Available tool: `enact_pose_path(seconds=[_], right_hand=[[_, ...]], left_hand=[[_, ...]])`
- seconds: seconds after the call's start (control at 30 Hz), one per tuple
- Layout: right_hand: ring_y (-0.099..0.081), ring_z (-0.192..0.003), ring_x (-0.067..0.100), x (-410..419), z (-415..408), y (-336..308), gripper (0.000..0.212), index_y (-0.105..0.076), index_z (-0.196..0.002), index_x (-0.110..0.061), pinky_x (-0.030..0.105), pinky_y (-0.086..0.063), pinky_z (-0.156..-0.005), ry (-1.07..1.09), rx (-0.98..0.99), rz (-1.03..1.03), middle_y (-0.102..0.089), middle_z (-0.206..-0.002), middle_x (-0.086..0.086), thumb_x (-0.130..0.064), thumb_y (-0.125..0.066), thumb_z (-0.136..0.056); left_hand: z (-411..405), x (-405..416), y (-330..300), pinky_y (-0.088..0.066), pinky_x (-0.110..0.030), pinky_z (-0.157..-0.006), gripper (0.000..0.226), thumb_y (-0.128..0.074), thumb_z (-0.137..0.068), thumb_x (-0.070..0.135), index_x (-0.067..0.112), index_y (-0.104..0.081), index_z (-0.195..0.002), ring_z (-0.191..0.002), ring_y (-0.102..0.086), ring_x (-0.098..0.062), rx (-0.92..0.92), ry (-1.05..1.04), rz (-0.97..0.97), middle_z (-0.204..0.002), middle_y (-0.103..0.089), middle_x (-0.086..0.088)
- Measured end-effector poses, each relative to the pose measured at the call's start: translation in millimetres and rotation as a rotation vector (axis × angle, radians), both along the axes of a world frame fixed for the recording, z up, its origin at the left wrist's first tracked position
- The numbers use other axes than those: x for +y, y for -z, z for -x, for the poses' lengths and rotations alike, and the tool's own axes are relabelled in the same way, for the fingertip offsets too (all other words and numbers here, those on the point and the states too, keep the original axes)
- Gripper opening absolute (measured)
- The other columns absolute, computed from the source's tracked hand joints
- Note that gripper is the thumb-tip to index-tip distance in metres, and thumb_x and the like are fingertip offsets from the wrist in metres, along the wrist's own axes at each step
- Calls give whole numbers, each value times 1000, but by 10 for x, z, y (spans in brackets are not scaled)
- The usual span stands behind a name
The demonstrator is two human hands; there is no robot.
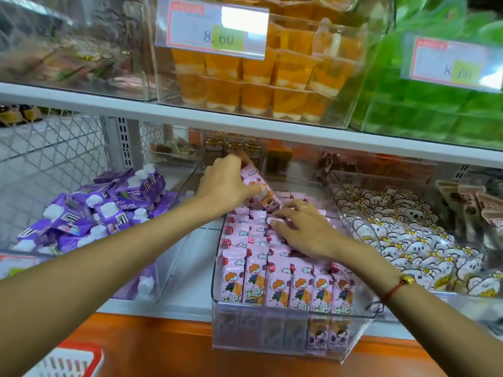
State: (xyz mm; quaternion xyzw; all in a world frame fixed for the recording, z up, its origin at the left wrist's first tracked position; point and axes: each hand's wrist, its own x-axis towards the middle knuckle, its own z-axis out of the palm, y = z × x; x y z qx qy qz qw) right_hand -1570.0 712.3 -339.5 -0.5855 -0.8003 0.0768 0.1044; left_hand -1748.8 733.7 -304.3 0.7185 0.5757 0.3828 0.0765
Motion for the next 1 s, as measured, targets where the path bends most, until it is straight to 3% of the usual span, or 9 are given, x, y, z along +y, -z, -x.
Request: enact_pose_path(seconds=[0.2,0.33,0.43,0.5,0.57,0.7,0.8,0.9,1.0], right_hand=[[-30,-132,25,-107,3,61,47,-37,-145,-26,37,-28,-107,-11,-33,-47,-40,-143,4,-42,-30,-101],[-33,-132,25,-147,-1,60,46,-36,-145,-21,38,-29,-107,-22,0,-77,-41,-144,4,-36,-31,-102],[-39,-127,26,-197,-25,63,44,-39,-143,-19,37,-33,-103,-23,4,-114,-46,-140,5,-33,-32,-102],[-40,-126,25,-251,-47,76,45,-39,-144,-18,36,-33,-104,-34,-11,-129,-45,-141,5,-34,-32,-102],[-37,-131,24,-319,-69,104,48,-34,-146,-18,35,-29,-109,-52,-37,-137,-41,-146,4,-37,-31,-102],[-22,-142,19,-421,-97,146,53,-22,-151,-21,35,-16,-117,-54,-79,-131,-25,-157,1,-41,-28,-102],[-22,-142,18,-452,-96,152,52,-23,-151,-23,35,-13,-117,-46,-84,-144,-26,-156,0,-42,-26,-103],[-30,-138,18,-452,-95,160,50,-29,-149,-22,37,-18,-114,-55,-92,-167,-34,-151,-1,-41,-27,-103],[-36,-133,19,-435,-92,147,48,-33,-147,-22,37,-23,-111,-55,-73,-164,-41,-147,-2,-40,-29,-102]], left_hand=[[-98,107,0,-41,-29,-75,51,-76,-76,41,17,-59,-118,-98,-62,-26,251,106,29,-109,-67,-5],[-271,255,-32,-45,-33,-95,46,-63,-90,30,14,-54,-132,-119,-55,-23,315,289,211,-132,-58,-6],[-365,355,30,-46,-31,-84,37,-61,-92,27,11,-60,-125,-108,-59,-24,488,305,325,-121,-63,-7],[-377,398,95,-47,-31,-85,39,-63,-91,26,12,-57,-127,-106,-58,-21,532,280,346,-124,-61,-6],[-368,407,114,-46,-30,-89,39,-62,-92,24,14,-55,-129,-111,-56,-21,529,280,340,-128,-59,-5],[-362,350,32,-40,-27,-89,34,-41,-100,9,16,-57,-129,-115,-53,-21,623,396,397,-134,-56,-3],[-348,280,-18,-42,-32,-99,36,-41,-101,16,16,-52,-135,-122,-51,-21,635,406,351,-139,-52,-2],[-331,245,8,-45,-31,-86,32,-52,-97,33,20,-60,-125,-109,-56,-14,608,408,249,-129,-60,2],[-346,235,70,-39,-27,-70,23,-59,-92,35,20,-68,-108,-94,-57,-14,642,373,229,-110,-66,2]])
